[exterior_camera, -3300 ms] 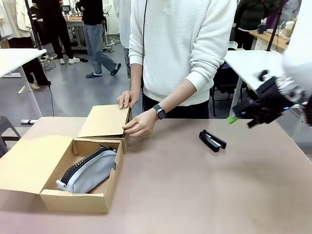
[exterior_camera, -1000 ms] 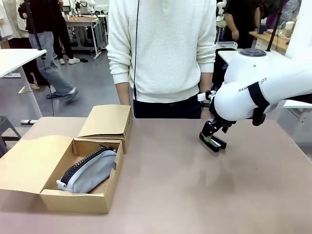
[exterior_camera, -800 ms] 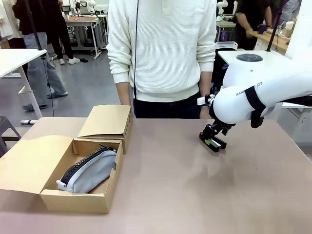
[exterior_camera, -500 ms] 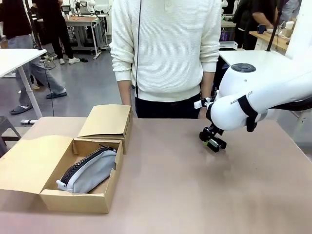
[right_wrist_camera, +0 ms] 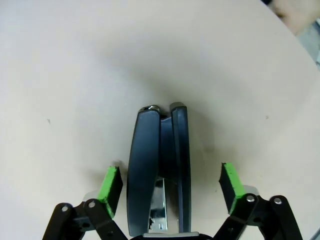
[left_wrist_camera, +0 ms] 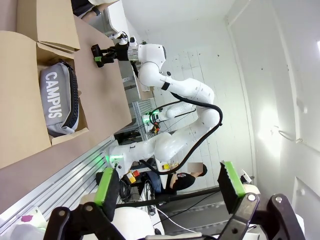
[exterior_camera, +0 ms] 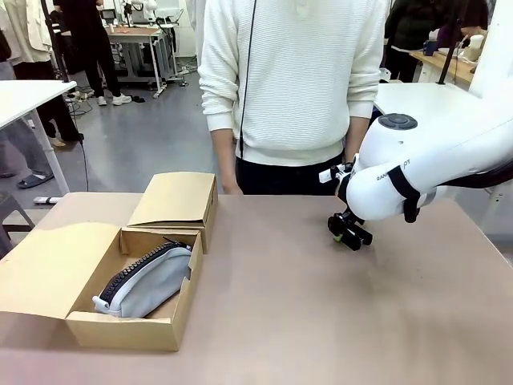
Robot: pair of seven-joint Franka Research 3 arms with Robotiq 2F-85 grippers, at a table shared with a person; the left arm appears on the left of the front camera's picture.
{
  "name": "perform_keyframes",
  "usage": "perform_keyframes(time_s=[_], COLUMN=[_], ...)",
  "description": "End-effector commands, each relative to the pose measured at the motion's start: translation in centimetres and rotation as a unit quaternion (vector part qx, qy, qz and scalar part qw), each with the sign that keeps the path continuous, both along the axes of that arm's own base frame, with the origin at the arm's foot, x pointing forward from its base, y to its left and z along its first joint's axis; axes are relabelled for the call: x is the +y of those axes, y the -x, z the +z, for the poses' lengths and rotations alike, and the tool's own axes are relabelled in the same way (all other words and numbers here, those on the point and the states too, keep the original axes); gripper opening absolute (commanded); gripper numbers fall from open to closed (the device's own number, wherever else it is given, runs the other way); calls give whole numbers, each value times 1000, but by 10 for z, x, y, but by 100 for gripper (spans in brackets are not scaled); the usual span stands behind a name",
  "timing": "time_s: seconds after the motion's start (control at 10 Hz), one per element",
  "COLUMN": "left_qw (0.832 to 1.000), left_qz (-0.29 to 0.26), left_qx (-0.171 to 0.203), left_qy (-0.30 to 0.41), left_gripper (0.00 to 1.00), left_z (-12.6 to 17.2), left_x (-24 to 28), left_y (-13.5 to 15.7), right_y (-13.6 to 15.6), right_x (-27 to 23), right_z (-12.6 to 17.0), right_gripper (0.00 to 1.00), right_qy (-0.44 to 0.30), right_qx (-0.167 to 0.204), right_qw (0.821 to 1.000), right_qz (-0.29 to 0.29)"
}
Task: Place items inside the box.
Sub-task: Pick up a Pencil pouch or Stapler and place it inside the Mailer Box closest to the robot.
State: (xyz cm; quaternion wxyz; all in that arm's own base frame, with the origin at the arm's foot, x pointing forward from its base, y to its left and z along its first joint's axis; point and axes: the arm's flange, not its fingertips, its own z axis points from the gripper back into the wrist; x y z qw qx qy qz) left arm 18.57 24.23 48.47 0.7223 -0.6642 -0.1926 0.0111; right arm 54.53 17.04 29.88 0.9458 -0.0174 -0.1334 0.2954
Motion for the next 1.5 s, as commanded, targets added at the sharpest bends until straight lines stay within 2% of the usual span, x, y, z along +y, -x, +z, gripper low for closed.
perform_keyframes(time_s=[0.0, 0.1, 0.2, 0.3, 0.4, 0.6, 0.7, 0.9, 1.0, 1.1, 1.2, 1.3, 1.4], left_qw=[1000, 1000, 1000, 1000, 1000, 1000, 1000, 1000, 1000, 1000, 1000, 1000, 1000], left_qz=[0, 0, 0, 0, 0, 0, 0, 0, 0, 0, 0, 0, 0], left_qx=[-12, -12, -12, -12, -12, -12, -12, -12, -12, -12, -12, -12, -12], left_qy=[5, 5, 5, 5, 5, 5, 5, 5, 5, 5, 5, 5, 5], left_gripper=[100, 100, 100, 100, 100, 100, 100, 100, 100, 100, 100, 100, 100], left_z=[3, 3, 3, 3, 3, 3, 3, 3, 3, 3, 3, 3, 3], left_x=[-1, -1, -1, -1, -1, -1, -1, -1, -1, -1, -1, -1, -1], left_y=[1, 1, 1, 1, 1, 1, 1, 1, 1, 1, 1, 1, 1], right_y=[4, 6, 6, 8, 11, 24, 40, 103, 142, 166, 186, 202, 198], right_x=[-6, -9, -9, -11, -13, -15, -14, -5, 9, 21, 36, 48, 34], right_z=[4, 4, 4, 6, 9, 24, 46, 114, 145, 158, 160, 158, 161], right_gripper=[40, 40, 35, 24, 0, 0, 0, 0, 0, 0, 0, 0, 0], right_qy=[-2, -5, -6, -10, -14, -16, -37, -101, -140, -163, -173, -174, -179], right_qx=[-8, -6, -5, -8, -4, 20, 34, 58, 45, 23, 23, 43, 33], right_qw=[1000, 1000, 1000, 1000, 1000, 999, 998, 991, 980, 967, 961, 968, 975], right_qz=[-8, -9, -11, -12, -10, -23, -34, -65, -134, -196, -215, -178, -126])
